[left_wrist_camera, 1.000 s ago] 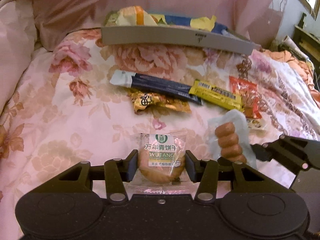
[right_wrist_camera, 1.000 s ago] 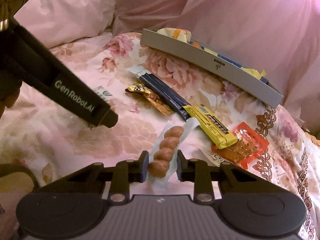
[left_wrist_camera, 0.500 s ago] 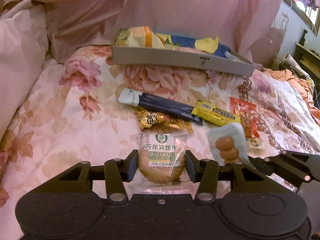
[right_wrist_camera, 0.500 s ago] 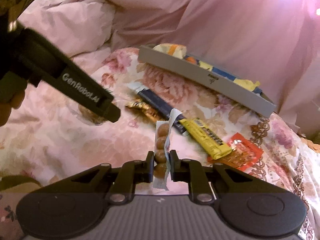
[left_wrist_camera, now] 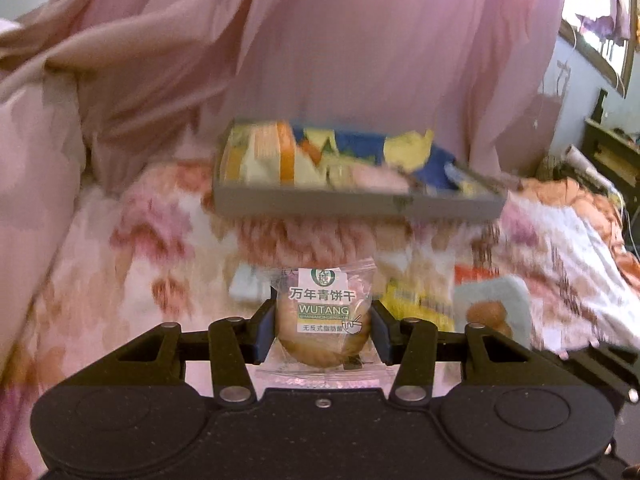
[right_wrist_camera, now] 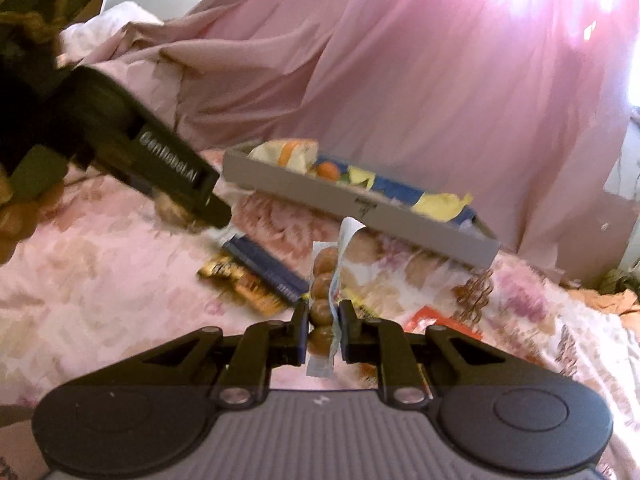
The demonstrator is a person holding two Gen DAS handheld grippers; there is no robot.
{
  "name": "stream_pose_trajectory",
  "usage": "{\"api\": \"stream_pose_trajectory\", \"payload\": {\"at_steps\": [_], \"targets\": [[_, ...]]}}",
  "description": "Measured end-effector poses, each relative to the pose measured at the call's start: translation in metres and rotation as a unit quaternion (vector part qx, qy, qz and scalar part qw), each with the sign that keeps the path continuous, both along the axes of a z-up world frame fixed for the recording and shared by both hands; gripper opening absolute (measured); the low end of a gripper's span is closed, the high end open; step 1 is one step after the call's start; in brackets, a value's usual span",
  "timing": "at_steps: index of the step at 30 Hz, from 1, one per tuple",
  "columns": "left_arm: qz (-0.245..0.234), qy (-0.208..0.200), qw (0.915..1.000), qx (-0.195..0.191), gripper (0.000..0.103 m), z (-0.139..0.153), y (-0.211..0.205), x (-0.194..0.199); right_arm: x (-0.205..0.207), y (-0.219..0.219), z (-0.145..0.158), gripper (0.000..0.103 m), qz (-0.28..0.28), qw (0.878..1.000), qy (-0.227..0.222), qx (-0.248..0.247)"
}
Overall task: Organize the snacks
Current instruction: 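Carry the biscuit pack and sausage pack into the grey tray and open both tools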
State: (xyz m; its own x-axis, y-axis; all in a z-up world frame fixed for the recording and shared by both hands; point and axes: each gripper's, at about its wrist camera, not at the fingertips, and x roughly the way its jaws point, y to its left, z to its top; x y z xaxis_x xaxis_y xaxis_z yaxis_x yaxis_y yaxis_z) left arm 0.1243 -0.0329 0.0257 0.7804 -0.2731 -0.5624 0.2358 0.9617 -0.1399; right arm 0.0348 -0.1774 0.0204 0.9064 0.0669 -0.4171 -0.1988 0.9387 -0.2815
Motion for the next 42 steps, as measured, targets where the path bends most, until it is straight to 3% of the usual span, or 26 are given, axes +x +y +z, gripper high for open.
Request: {"api": "stream_pose_trajectory", "payload": {"at_steps": [9,16,25,42], "targets": [[0.004,-0.054,0.9985,-0.012,0.051,0.051,-0.018,0.056,0.030,-0.024,0.040,0.017,-0.024,0.998,-0.056,0.024],[-0.009,-0.081,0.9967,-0.001,0.051,0.070,-0.040,0.095,0.083,-0.046,0.065,0.017,-0.037,0.995,-0.083,0.042],[-0.010,-0.080,0.9968,0.006,0.051,0.062,-0.053,0.139,0.144,-0.055,0.075,0.017,-0.034,0.991,-0.098,0.087],[-0.011,-0.047,0.9988,0.008,0.051,0.027,-0.070,0.176,0.186,-0.065,0.042,0.018,-0.040,0.989,-0.030,0.139]]}}
